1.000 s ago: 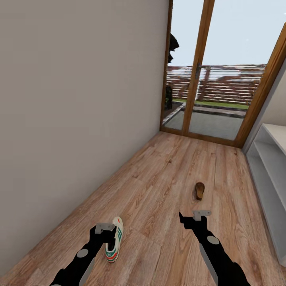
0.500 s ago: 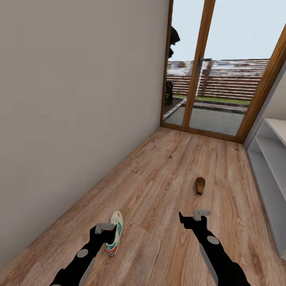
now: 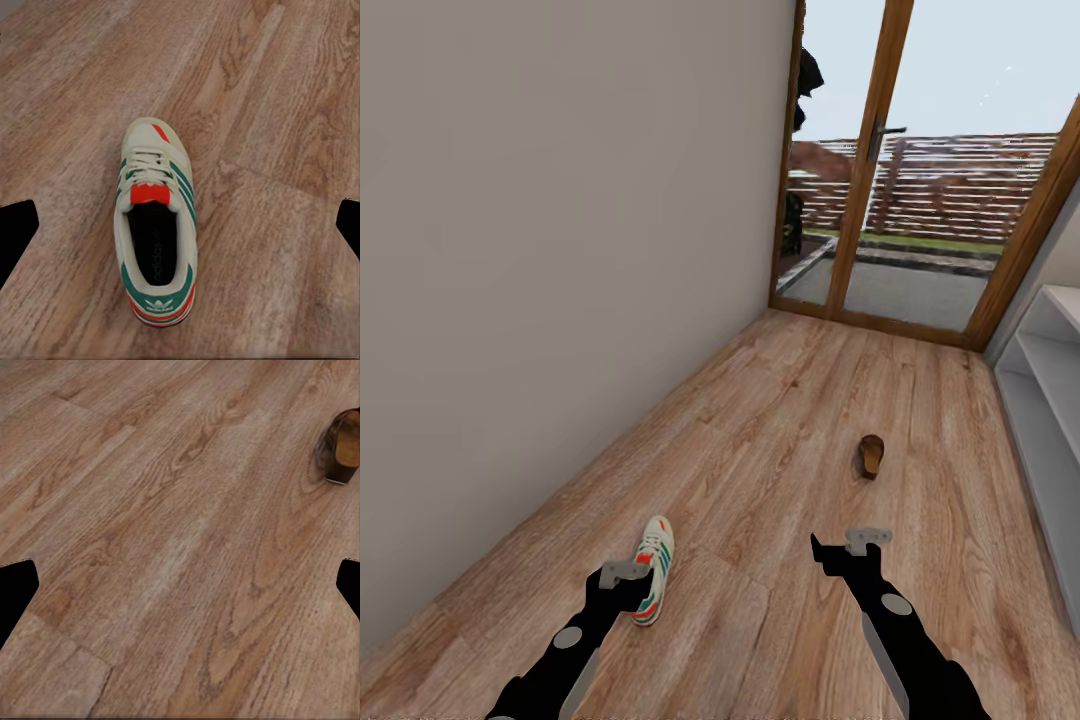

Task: Pick up the two gym shoes and the two sandals from the corridor floor and place them onto the hallstand (shoe rack) in the corridor, making sure they are on the rack and not on the floor. Arrange them so the two gym shoes are next to each other and the two sandals are next to each other.

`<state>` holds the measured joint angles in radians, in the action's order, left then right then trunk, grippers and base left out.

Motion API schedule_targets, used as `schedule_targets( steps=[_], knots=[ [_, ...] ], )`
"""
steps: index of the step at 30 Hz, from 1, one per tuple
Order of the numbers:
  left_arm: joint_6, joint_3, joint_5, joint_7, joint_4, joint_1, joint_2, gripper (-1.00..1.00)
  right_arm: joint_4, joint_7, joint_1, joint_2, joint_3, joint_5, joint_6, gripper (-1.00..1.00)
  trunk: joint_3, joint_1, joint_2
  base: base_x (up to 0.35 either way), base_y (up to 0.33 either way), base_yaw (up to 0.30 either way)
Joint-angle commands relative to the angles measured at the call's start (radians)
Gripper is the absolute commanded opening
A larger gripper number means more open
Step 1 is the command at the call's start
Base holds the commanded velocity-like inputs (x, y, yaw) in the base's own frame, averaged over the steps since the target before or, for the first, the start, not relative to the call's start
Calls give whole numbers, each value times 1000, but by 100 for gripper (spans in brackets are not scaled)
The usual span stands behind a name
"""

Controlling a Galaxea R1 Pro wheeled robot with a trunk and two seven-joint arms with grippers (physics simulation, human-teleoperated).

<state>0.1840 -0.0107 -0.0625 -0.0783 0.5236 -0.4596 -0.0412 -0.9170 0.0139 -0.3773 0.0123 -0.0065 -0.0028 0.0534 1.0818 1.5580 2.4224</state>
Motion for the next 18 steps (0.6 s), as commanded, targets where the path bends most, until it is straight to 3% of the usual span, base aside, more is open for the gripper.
schedule_targets(
  steps=[1,11,18],
  knots=[
    [4,-2,-6,-1,-1,-1,0,100,-2,1,0,0,-1,0,6,100,6,4,8,0,0,85],
    [4,-2,-6,-1,-1,-1,0,100,-2,1,0,0,-1,0,6,100,53,42,78,0,0,100],
    [3,-2,-6,-1,-1,-1,0,100,-2,1,0,0,-1,0,6,100,92,45,79,0,0,117]
  ],
)
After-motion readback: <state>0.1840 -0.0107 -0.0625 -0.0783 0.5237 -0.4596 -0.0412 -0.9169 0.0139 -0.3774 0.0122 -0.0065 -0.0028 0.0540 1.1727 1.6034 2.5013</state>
